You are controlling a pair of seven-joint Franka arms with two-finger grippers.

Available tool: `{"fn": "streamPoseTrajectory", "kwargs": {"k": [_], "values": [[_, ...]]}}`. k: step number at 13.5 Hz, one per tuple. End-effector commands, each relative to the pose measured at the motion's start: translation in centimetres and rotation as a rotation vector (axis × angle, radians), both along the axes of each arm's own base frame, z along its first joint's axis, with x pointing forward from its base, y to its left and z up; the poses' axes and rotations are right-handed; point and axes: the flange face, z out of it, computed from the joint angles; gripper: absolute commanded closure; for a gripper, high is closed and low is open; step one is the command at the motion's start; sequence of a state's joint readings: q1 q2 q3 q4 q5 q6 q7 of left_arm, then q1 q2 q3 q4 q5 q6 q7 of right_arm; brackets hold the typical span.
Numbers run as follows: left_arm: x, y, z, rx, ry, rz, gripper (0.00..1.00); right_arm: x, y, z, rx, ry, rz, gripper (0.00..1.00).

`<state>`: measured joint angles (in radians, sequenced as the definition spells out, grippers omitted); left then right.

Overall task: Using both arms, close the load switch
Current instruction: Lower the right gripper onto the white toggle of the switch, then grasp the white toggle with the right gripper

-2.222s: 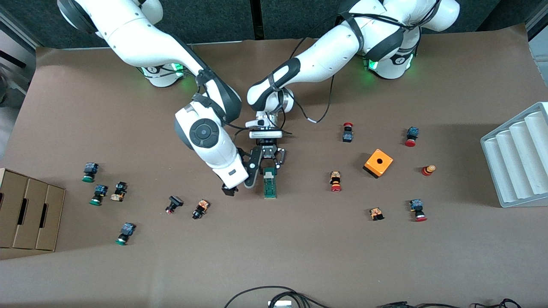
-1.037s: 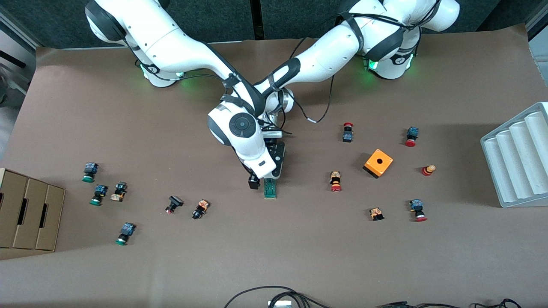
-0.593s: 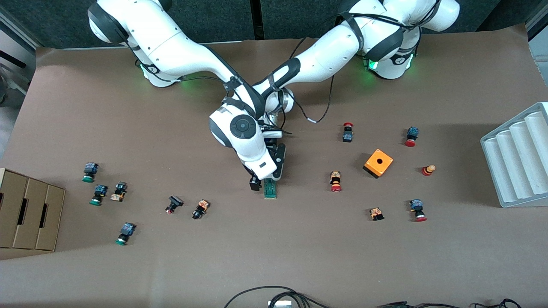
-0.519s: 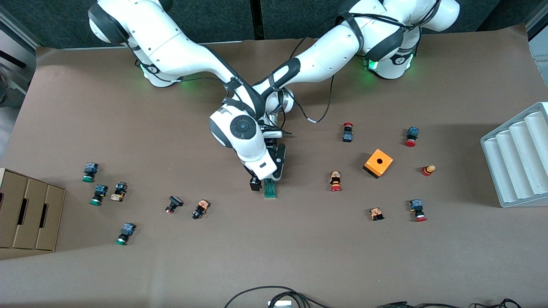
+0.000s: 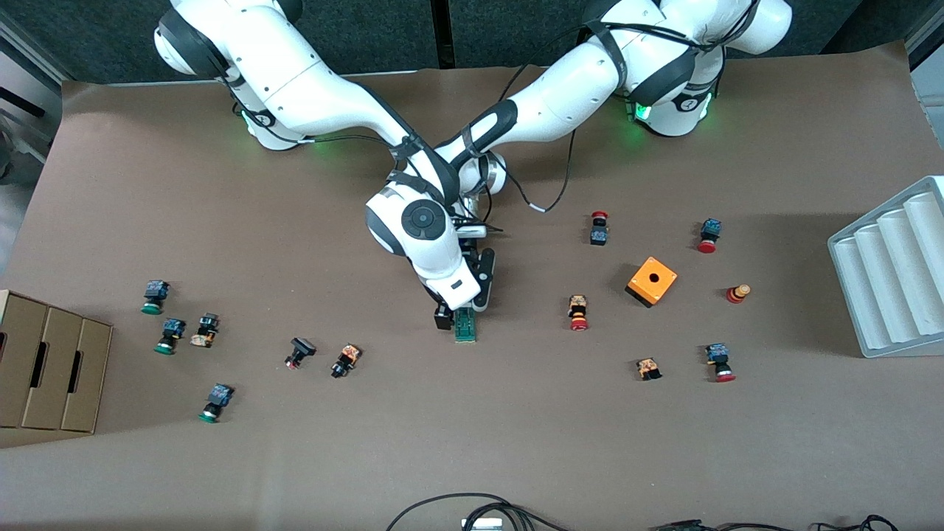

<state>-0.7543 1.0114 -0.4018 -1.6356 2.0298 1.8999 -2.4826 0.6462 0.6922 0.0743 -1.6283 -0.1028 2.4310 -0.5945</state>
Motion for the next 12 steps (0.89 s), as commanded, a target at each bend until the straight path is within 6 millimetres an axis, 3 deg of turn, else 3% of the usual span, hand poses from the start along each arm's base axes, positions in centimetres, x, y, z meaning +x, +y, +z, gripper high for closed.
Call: {"fn": "streamPoseTrajectory", "kwargs": {"k": [1, 12], "values": [[0.0, -0.3, -1.0, -0.013, -0.003, -0.003, 0.37, 0.3, 0.4, -0.7, 0.003, -0.037, 0.0, 0.01], [0.0, -0.2, -1.0, -0.011, -0.007, 0.0, 0.37, 0.1, 0.8, -1.9, 0.005, -0.058, -0.019, 0.01]]}}
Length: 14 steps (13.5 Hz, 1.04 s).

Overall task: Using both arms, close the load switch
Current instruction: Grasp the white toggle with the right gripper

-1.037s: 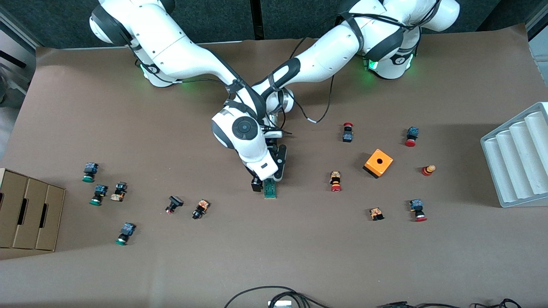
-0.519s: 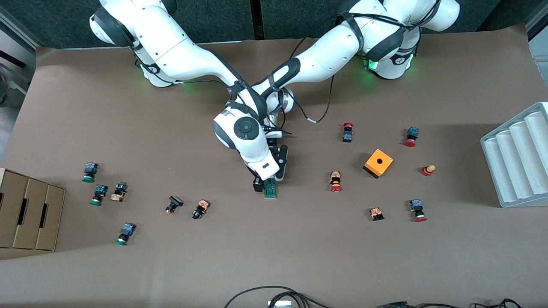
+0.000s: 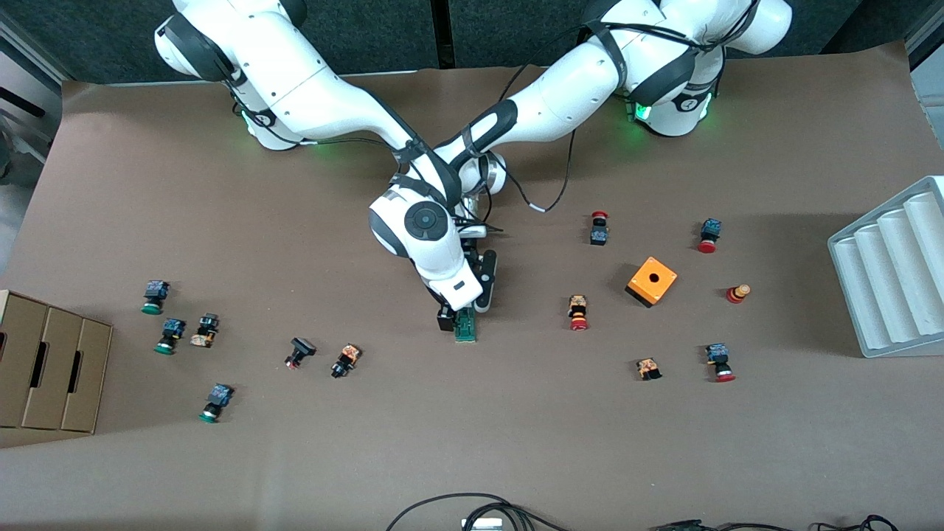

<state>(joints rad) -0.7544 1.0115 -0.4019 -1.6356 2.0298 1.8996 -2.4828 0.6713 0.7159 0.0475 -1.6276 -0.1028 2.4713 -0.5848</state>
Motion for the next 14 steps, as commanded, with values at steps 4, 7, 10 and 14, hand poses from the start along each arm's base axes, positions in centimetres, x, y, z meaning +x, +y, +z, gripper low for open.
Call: {"fn": "streamPoseTrajectory", "kwargs": {"k": [4, 7, 10, 14], "values": [[-0.03, -0.18, -1.14, -0.008, -0.005, -0.001, 0.37, 0.04, 0.7, -0.94, 0.001, -0.037, -0.014, 0.01], [0.02, -0.21, -1.09, -0.009, -0.006, 0.0, 0.37, 0.14, 0.67, -0.86, 0.003, -0.04, -0.015, 0.01], [0.05, -0.24, -0.99, -0.01, -0.007, 0.0, 0.37, 0.34, 0.62, -0.81, 0.011, -0.051, -0.016, 0.05], [0.05, -0.25, -0.98, -0.01, -0.008, -0.001, 0.37, 0.5, 0.56, -1.06, 0.017, -0.062, -0.012, 0.19]]}}
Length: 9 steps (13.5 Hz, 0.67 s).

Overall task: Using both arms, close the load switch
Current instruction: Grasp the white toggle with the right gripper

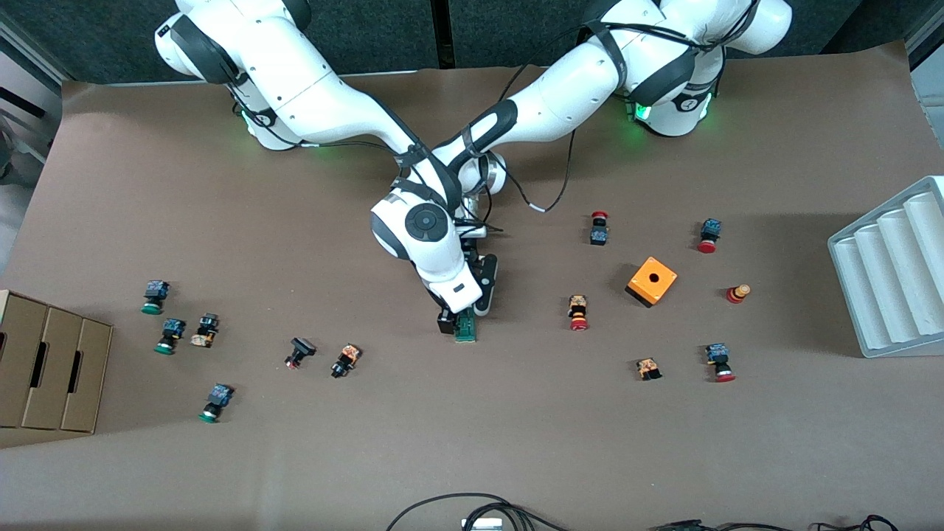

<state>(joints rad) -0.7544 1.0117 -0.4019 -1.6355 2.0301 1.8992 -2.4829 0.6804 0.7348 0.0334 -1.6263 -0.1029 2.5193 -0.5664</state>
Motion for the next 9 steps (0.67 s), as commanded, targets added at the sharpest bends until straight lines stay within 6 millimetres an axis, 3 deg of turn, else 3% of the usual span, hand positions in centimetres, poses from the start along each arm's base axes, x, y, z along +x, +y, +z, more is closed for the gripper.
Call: {"fn": "streamPoseTrajectory", "kwargs": {"k": [1, 9], "values": [[0.05, -0.25, -0.97, -0.01, -0.008, -0.001, 0.37, 0.22, 0.54, -0.14, 0.0, -0.038, 0.007, 0.25], [0.05, -0.24, -0.98, -0.011, -0.007, 0.0, 0.37, 0.57, 0.56, 0.52, -0.002, -0.049, 0.01, 0.3]]}}
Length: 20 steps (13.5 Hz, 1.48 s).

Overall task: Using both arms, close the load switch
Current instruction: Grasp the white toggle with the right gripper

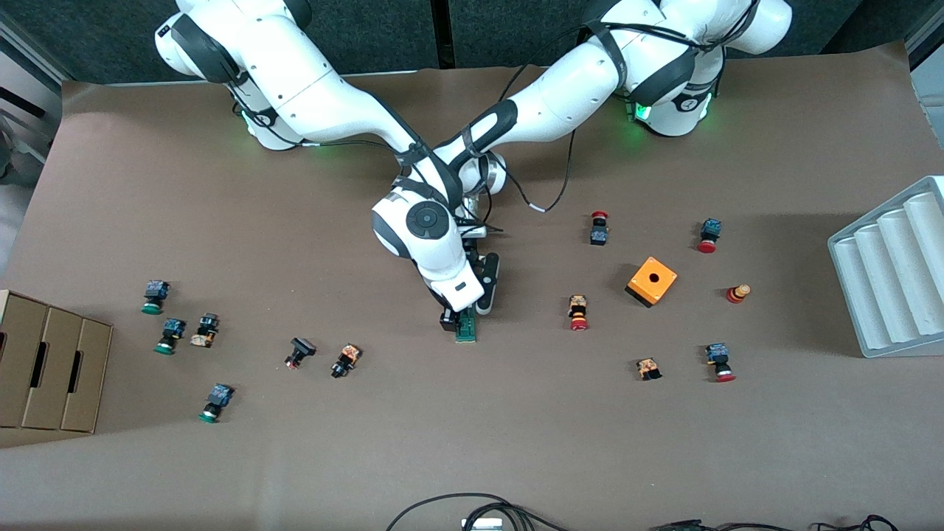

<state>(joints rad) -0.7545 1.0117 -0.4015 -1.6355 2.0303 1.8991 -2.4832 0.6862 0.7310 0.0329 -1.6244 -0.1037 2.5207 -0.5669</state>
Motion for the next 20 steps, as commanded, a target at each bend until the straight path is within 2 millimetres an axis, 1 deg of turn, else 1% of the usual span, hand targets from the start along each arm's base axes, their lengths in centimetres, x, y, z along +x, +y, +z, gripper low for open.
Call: {"fn": "streamPoseTrajectory", "kwargs": {"k": [1, 6, 9, 12, 13, 15, 20], "values": [[0.0, -0.3, -1.0, -0.01, -0.006, 0.0, 0.37, 0.7, 0.2, 0.1, -0.007, -0.042, 0.005, 0.31], [0.1, -0.2, -1.0, -0.01, -0.01, 0.002, 0.38, 0.9, 0.2, 0.8, -0.001, -0.05, 0.004, 0.35], [0.1, -0.2, -0.9, -0.009, -0.011, 0.001, 0.38, 0.9, 0.3, 1.0, 0.0, -0.051, 0.004, 0.4], [0.1, -0.3, -0.8, -0.011, -0.012, 0.001, 0.38, 1.0, 0.2, 1.0, -0.001, -0.054, 0.006, 0.4], [0.1, -0.2, -0.9, -0.009, -0.011, 0.001, 0.38, 1.0, 0.2, 1.1, -0.001, -0.054, 0.006, 0.42], [0.0, -0.3, -0.9, -0.009, -0.012, 0.0, 0.37, 1.0, 0.3, 1.6, 0.0, -0.061, 0.009, 0.5], [0.0, -0.3, -0.9, -0.009, -0.012, 0.001, 0.37, 1.5, -0.1, 2.4, 0.005, -0.068, 0.004, 0.52]]}}
